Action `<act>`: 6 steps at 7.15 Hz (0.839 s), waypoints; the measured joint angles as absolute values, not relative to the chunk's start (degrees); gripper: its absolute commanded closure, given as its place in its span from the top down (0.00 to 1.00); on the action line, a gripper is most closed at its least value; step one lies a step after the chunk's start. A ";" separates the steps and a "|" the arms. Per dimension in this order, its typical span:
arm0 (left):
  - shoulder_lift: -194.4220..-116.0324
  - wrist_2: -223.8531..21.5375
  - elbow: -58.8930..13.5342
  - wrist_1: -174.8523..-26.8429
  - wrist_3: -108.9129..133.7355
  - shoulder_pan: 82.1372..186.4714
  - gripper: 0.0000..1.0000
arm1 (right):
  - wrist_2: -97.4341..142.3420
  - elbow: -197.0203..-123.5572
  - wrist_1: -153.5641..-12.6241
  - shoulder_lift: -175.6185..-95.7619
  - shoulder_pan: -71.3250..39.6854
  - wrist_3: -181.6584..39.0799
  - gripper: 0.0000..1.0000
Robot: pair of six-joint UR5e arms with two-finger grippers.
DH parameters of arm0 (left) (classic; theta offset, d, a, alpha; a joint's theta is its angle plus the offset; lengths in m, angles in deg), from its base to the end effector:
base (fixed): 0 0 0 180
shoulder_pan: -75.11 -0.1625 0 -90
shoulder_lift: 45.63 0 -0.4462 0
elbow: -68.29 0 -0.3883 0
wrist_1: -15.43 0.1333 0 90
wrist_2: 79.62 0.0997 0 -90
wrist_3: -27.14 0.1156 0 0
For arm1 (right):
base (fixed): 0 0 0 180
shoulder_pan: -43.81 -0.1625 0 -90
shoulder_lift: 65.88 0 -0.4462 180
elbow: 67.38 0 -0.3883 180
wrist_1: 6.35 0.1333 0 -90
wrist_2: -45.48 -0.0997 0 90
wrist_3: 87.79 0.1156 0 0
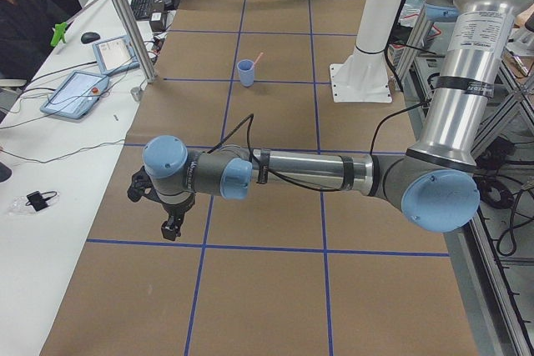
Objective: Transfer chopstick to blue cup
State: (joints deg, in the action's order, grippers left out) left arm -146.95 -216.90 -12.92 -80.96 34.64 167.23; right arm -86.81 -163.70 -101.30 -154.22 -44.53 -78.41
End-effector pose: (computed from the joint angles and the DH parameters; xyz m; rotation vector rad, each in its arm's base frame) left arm -0.0700 -0.5840 0.6449 0.2155 0.8090 0.1526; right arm 0.0410 -0.5029 0.6347 -0.0208 -0.7397 0.1090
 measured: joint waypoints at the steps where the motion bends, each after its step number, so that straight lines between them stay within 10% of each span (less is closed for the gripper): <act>1: -145.45 -216.85 -12.84 -82.62 34.14 167.20 0.98 | -87.46 -163.70 -101.29 -154.82 -44.86 -78.48 1.00; 6: -144.74 -214.36 -13.70 -84.40 29.87 166.62 0.98 | -87.42 -163.69 -101.33 -157.69 -45.80 -78.39 1.00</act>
State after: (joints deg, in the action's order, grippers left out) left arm -144.74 -214.36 -13.70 -84.40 29.87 166.62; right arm -87.42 -163.69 -101.33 -157.69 -45.80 -78.39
